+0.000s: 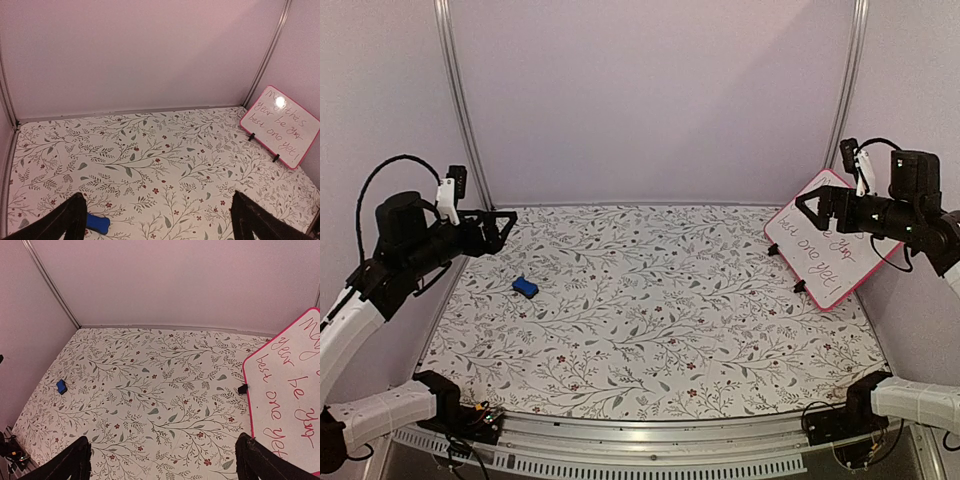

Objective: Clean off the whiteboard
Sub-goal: Move the whiteboard to the center of the board.

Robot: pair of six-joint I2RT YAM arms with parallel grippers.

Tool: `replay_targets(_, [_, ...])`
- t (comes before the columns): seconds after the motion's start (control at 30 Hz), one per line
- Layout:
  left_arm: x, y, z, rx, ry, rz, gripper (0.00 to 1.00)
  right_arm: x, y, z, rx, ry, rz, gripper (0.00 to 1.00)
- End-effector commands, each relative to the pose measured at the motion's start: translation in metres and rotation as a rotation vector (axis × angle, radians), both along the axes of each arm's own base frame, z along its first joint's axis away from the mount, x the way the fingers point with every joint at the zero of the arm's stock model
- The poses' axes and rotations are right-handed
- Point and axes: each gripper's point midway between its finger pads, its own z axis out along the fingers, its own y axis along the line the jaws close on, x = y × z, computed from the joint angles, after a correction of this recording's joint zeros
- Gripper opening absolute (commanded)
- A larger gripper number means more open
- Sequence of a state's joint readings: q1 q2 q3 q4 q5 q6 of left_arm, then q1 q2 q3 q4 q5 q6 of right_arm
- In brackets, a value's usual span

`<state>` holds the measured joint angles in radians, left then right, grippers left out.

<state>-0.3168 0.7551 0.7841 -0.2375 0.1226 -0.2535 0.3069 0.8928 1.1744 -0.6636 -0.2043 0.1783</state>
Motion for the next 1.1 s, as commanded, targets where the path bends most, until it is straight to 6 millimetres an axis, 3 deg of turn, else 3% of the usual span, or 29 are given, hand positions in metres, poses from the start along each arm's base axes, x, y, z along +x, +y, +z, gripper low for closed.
replay_targets(0.0, [0.001, -0.001, -0.001, 0.014, -0.026, 0.0, 1.0, 0.007, -0.027, 0.001, -0.091, -0.004, -0.144, 0.99])
replay_targets(0.17, [0.0, 0.0, -0.001, 0.015, -0.029, 0.006, 1.0, 0.019, -0.048, -0.015, -0.177, 0.045, -0.265, 0.99])
replay_targets(0.37, [0.001, 0.002, -0.003, 0.019, -0.025, 0.018, 1.0, 0.023, -0.049, -0.023, -0.185, 0.06, -0.279, 0.99])
replay_targets(1.07, [0.008, 0.002, -0.02, 0.035, 0.027, 0.032, 1.0, 0.056, -0.056, -0.097, -0.11, 0.188, -0.448, 0.99])
